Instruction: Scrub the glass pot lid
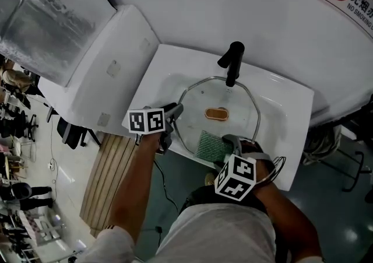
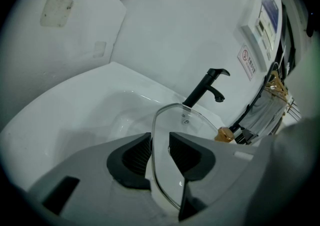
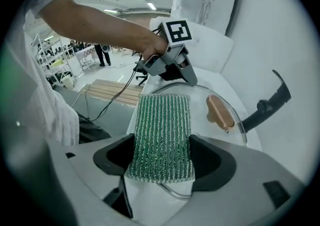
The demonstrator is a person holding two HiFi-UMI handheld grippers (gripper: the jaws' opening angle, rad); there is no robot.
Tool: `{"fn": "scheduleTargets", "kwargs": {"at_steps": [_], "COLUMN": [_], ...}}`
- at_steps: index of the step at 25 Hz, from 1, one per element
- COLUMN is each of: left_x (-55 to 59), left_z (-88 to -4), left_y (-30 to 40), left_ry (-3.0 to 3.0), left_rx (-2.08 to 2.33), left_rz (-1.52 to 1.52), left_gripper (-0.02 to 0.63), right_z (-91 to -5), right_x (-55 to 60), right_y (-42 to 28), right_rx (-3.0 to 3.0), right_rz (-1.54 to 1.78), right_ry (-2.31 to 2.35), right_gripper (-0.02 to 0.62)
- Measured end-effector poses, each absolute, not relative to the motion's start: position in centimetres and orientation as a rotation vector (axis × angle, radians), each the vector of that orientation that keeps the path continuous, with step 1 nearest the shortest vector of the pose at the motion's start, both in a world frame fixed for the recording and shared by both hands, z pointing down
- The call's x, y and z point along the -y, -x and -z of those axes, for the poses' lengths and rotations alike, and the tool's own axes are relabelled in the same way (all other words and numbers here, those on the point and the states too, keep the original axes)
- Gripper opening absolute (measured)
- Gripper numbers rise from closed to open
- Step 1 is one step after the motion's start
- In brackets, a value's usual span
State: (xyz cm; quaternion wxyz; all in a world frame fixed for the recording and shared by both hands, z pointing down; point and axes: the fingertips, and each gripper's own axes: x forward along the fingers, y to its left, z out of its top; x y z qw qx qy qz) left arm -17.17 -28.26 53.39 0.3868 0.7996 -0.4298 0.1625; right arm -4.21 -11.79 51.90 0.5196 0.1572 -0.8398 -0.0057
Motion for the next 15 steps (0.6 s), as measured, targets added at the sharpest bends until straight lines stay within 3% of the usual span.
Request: {"fn": "scheduleTargets", "kwargs": {"at_steps": [15], "left_x": [28.0], "left_z": [-52.8], "left_y": [16.9], "left_ry": [-2.063], "left_rx": [1.145], "left_rz": [-0.454], "left_gripper": [0.136], "right_z": [-51.0], "right_x": [11.0], "right_y": [-2.4], "right_rx": [2.115], "right_rz": [-0.076], "right_ry": [-0.429], "right_gripper": [0.339]}}
